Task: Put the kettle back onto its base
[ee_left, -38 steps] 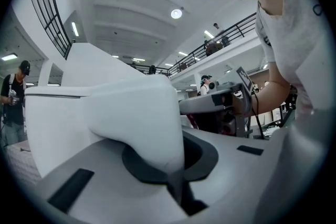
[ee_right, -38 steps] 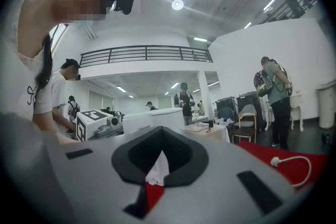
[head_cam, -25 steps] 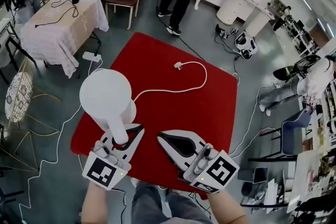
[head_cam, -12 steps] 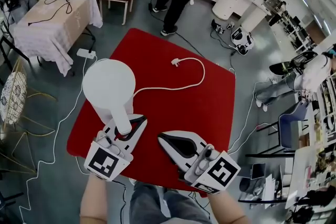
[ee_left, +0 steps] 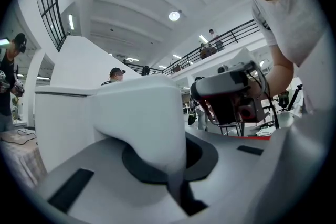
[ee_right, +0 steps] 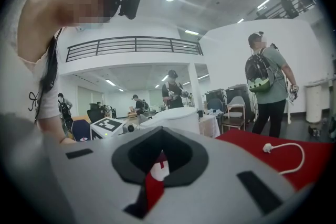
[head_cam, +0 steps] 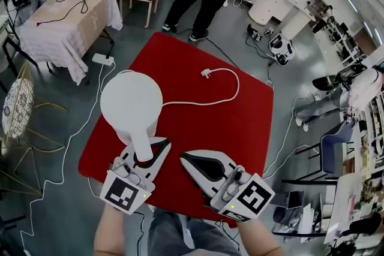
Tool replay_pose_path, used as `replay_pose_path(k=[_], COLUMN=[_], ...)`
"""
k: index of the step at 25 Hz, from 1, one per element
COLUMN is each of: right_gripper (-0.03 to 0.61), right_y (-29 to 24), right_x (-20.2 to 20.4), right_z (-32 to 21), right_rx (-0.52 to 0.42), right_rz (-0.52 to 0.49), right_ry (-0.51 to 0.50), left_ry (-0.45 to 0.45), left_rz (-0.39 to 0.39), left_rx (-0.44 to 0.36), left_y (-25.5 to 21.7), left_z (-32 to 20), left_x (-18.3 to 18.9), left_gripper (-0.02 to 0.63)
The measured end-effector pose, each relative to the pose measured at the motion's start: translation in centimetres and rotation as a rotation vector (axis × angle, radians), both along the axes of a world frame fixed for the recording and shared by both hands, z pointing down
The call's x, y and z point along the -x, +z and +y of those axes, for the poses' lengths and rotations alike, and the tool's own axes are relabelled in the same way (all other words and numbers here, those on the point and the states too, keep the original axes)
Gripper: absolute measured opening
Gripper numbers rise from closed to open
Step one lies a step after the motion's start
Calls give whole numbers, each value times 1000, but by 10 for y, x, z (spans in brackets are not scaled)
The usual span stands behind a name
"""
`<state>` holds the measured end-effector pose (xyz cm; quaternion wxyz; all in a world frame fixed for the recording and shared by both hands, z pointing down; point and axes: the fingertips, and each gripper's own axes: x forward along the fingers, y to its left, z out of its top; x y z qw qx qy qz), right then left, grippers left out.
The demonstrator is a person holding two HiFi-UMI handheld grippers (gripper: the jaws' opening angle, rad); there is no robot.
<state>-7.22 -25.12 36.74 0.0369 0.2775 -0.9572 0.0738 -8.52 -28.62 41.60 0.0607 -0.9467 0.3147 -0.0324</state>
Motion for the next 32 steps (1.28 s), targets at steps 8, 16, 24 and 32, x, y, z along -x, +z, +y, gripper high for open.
replay_pose_path(k=[8, 16, 24, 32], right_gripper=[6, 6, 6, 6], right_y=[4, 2, 0, 3], right_x=[5, 1, -2, 4], right_z=[-4, -7, -9, -8], right_rx=[10, 8, 8, 18], right_rz=[-7, -16, -25, -21], right_ry=[-15, -18, -11, -28], left_ry=[6, -29, 12, 43], left_rz=[-53, -30, -19, 1], left_rx=[17, 52, 73, 137], left_y=[12, 11, 18, 36], left_z=[9, 8, 6, 16], left_x=[3, 23, 10, 30], left_gripper=[9, 11, 12, 30])
